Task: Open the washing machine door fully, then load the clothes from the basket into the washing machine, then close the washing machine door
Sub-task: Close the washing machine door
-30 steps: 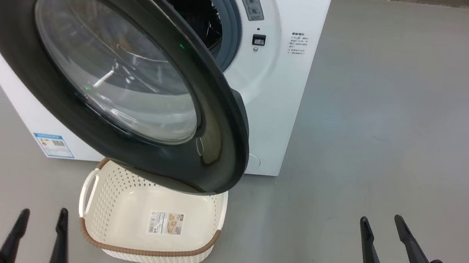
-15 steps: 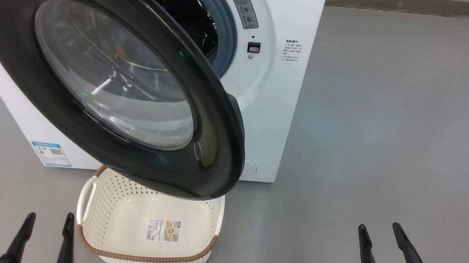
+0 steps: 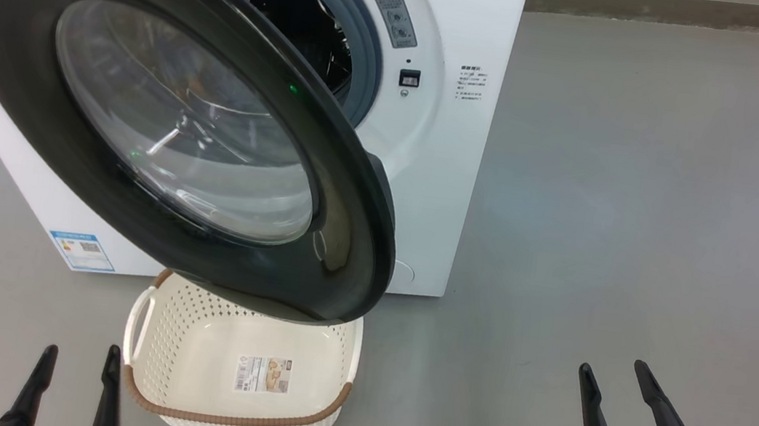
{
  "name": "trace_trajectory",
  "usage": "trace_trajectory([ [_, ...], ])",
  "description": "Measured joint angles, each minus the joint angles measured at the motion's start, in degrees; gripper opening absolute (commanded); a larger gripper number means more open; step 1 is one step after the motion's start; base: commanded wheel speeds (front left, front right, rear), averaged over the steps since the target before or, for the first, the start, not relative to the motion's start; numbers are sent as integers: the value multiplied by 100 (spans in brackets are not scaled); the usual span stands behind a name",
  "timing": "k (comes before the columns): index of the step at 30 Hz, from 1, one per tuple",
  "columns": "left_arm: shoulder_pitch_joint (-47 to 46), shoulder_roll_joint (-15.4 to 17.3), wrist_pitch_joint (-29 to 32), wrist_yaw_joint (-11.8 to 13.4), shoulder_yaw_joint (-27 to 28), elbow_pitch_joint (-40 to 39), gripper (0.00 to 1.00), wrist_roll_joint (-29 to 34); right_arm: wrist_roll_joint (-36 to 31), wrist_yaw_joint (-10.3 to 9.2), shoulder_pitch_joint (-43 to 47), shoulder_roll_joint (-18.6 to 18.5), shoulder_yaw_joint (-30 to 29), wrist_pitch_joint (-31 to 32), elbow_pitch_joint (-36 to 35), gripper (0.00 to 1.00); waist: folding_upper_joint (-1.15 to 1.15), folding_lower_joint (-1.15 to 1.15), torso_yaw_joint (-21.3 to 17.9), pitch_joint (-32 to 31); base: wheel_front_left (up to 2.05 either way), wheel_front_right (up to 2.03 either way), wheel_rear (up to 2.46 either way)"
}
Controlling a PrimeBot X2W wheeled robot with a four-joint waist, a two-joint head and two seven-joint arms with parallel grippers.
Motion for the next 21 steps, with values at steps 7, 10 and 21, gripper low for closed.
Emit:
trace_trajectory([
  [7,1,-1,1,42,-30,-5,100,0,54,0,0,0,12,1,1,0,0,0,-2,-3,0,0,0],
  [10,1,-1,2,43,-57,-5,100,0,54,0,0,0,12,2,1,0,0,0,8,-4,0,0,0],
  [21,0,0,2,66,-108,-31,100,-3,55,0,-10,0,42,1,160,0,0,0,49,44,0,0,0],
])
